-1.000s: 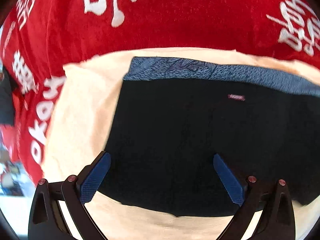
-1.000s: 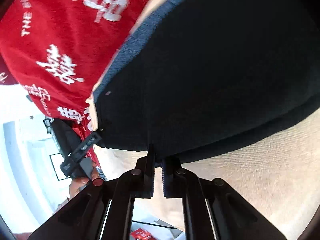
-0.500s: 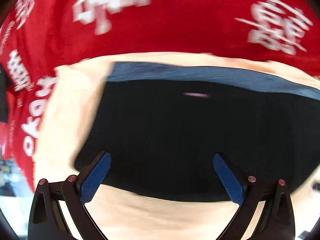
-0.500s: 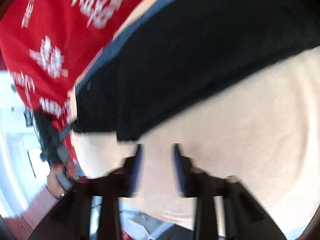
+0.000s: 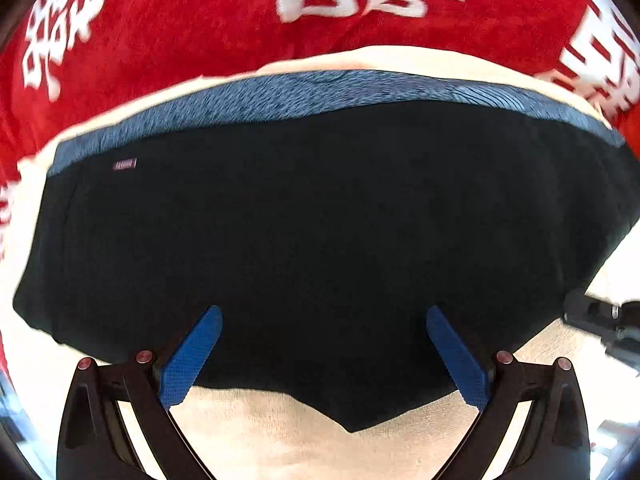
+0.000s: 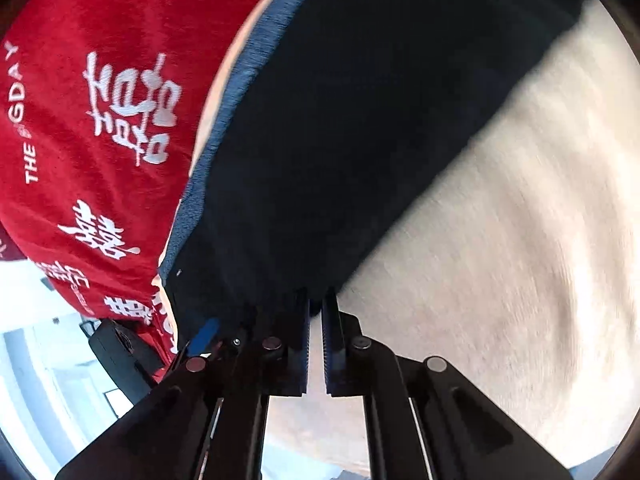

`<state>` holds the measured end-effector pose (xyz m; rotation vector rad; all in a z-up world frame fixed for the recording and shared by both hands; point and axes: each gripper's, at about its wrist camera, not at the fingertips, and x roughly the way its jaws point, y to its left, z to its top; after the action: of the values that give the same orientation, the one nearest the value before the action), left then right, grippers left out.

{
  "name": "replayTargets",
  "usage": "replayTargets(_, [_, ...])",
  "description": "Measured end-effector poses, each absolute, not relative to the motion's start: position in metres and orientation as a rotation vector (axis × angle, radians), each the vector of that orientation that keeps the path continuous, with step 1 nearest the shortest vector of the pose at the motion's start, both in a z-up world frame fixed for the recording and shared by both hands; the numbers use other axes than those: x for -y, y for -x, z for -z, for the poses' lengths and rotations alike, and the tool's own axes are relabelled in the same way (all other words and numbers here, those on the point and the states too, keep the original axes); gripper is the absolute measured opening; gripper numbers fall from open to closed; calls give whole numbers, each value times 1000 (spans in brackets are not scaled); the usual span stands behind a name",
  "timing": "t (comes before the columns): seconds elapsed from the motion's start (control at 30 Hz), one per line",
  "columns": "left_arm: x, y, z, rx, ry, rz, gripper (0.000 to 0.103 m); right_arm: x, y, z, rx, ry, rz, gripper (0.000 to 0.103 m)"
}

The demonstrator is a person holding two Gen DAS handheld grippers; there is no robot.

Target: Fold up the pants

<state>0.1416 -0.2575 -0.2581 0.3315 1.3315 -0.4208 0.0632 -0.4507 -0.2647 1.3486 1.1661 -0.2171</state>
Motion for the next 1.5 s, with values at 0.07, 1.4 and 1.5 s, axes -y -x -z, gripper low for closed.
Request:
replayTargets(0.07, [257, -145, 256, -1347, -339, 411, 103, 447, -67, 256, -1192, -1304, 189, 5])
replayTargets(1.4, [317, -210, 216, -1258, -345, 393, 103, 639, -36, 185, -1232, -767, 502, 49])
replayTargets(1.5, [376, -179, 214, -1270, -329, 487, 103, 682, 11, 182, -1187, -839, 686, 49])
